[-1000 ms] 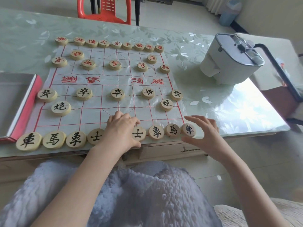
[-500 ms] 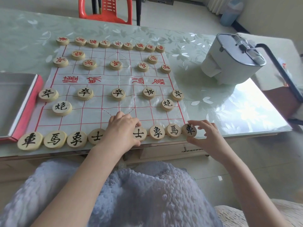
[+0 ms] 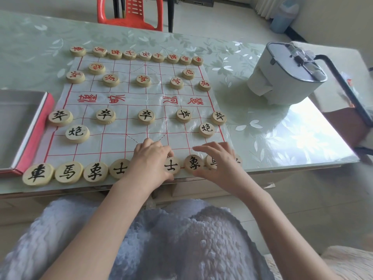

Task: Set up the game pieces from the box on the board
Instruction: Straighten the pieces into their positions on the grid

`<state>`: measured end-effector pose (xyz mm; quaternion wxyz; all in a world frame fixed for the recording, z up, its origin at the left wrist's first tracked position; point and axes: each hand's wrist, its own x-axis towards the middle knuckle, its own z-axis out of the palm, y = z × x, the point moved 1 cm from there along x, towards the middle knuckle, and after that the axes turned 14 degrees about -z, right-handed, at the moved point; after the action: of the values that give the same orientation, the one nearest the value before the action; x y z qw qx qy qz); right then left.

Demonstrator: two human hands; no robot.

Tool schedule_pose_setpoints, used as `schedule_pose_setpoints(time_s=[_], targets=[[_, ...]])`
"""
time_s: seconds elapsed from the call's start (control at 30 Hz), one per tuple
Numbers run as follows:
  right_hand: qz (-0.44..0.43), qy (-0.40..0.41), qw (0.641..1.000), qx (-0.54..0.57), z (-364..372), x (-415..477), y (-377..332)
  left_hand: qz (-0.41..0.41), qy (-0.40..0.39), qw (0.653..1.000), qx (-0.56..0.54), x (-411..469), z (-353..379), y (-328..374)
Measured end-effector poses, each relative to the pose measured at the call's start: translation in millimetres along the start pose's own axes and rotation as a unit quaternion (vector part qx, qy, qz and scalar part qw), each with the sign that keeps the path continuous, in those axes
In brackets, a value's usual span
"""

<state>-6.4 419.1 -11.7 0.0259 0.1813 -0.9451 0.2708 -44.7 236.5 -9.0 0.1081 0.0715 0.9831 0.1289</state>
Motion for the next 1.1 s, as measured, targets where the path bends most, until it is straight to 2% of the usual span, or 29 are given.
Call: schedule_pose_setpoints(time_s=[0.37,0.53,0.63,0.73,0.87,0.97,1.1], targets=[[-0.002,-0.028,0.999,-0.020,9,5,-8,0.000,0.010,1.000,0.001,1,2,-1],[0.023,0.028,0.998,0.057,-6,-3,-2,-0.011,0.005,0.999,-0.034,1,-11,-6],[0.070,0.065,0.990,0.107,-20,-9,11,-0.028,0.066,0.990,-0.119,4,-29,-17],[0.107,0.092,0.984,0.112,-31,-12,24,-0.030,0.111,0.978,-0.176,8,-37,-19],[0.145,0.107,0.979,0.092,-47,5,40,-0.025,0.082,0.980,-0.178,21,-44,-11],[0.166,0.106,0.977,0.077,-57,36,48,-0.065,0.092,0.971,-0.211,37,-66,-28],[0.182,0.120,0.973,0.074,-45,71,46,-0.162,0.117,0.948,-0.249,44,-73,-92]])
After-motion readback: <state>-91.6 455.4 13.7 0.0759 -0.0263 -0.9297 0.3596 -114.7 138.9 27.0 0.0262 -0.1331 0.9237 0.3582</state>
